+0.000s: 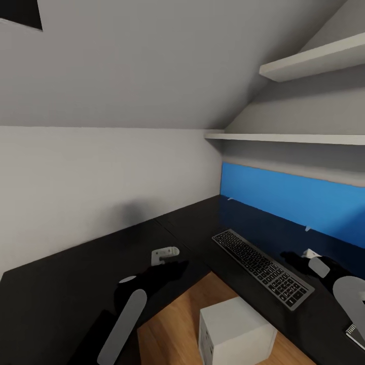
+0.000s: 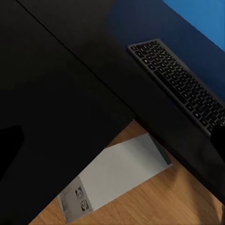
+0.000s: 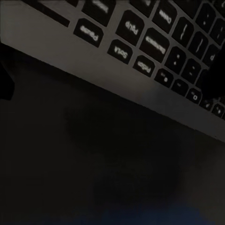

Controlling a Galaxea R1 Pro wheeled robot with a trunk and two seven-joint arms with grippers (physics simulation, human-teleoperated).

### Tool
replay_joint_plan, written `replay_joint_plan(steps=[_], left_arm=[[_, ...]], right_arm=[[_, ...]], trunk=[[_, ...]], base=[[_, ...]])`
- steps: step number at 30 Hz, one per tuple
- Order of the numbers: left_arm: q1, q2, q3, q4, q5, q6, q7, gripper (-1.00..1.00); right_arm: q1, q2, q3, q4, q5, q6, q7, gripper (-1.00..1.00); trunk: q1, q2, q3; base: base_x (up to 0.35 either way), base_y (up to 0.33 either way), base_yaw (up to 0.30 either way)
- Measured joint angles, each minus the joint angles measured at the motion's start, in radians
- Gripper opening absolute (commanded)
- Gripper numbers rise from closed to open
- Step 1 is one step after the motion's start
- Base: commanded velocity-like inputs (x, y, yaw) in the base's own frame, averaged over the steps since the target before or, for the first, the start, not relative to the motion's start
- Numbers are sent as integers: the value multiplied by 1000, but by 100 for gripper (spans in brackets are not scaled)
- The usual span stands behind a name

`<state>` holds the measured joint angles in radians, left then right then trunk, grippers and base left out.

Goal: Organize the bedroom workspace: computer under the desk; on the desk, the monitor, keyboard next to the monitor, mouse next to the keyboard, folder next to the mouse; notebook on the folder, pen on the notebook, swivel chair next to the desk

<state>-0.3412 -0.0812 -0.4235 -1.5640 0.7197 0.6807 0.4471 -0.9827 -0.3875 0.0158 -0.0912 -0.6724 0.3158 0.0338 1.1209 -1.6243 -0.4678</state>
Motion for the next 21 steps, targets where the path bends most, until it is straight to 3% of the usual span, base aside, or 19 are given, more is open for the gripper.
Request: replay_joint_plan(steps=[21], left_arm=[[0, 0, 1, -1, 0, -1, -1, 100]], right_arm=[[0, 1, -2, 13, -3, 53, -1, 100]], trunk=[[0, 0, 0]], base=[[0, 0, 0]])
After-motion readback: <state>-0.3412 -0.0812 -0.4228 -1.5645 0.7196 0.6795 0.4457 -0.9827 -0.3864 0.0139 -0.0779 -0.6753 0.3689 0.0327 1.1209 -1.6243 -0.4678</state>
